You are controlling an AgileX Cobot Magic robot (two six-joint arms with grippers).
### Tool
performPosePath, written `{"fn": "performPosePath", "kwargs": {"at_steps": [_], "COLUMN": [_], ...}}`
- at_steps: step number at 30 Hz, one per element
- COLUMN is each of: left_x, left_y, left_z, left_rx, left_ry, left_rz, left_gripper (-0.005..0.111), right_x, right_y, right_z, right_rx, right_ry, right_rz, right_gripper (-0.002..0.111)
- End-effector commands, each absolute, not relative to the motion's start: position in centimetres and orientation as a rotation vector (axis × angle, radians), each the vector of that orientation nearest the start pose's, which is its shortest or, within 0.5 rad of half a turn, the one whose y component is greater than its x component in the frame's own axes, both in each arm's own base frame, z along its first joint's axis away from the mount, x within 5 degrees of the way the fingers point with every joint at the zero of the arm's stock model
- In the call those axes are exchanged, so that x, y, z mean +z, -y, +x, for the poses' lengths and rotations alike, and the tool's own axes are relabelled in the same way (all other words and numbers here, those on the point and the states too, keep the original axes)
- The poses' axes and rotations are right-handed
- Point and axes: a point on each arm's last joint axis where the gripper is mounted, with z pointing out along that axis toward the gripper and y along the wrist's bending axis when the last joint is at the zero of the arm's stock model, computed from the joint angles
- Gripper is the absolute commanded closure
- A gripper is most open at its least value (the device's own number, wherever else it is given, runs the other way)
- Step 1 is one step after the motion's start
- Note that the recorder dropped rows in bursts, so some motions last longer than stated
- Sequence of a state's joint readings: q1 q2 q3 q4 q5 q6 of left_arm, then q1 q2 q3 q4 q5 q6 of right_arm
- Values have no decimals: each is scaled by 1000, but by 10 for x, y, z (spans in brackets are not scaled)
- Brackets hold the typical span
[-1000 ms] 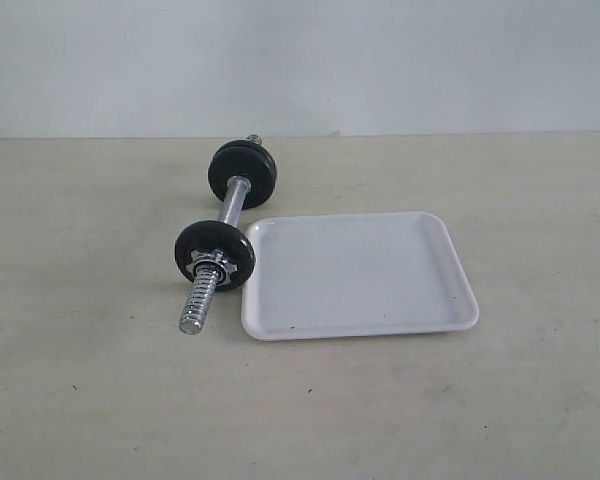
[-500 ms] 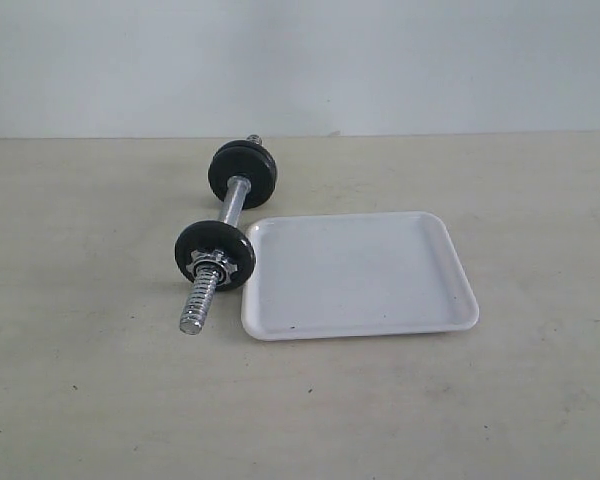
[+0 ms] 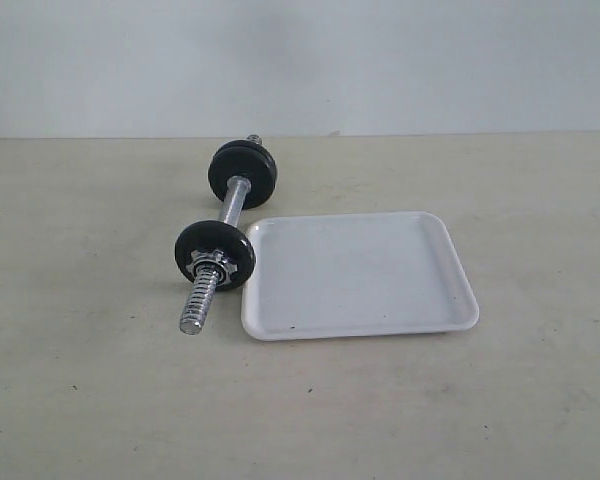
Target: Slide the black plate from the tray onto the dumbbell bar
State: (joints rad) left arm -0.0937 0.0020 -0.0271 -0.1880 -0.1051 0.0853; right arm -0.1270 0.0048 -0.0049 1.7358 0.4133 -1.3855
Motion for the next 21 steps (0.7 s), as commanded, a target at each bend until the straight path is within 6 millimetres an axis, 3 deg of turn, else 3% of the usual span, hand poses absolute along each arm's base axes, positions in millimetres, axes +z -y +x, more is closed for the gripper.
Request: {"fn": "performPosePath", "kwargs": {"at_steps": [1, 7, 14, 21], "left_x": [229, 229, 245, 250], "left_y": [0, -5, -8, -8], "left_z": [53, 53, 47, 47], "left_rx": [-177, -112, -133, -68], "left_ry": [-1306, -1295, -1103, -1177], "left_rz": [-94, -169, -204, -167], "left_gripper": [102, 102, 102, 102], "right_x": [219, 219, 219, 219], "right_y": [-30, -30, -29, -29], "right_z": [52, 52, 52, 52], "right_rx": [486, 484, 483, 483], "right_ry": [-1439, -1439, -1439, -1439], "right_rz": [16, 18, 19, 19], "right_gripper": [104, 104, 104, 104]}}
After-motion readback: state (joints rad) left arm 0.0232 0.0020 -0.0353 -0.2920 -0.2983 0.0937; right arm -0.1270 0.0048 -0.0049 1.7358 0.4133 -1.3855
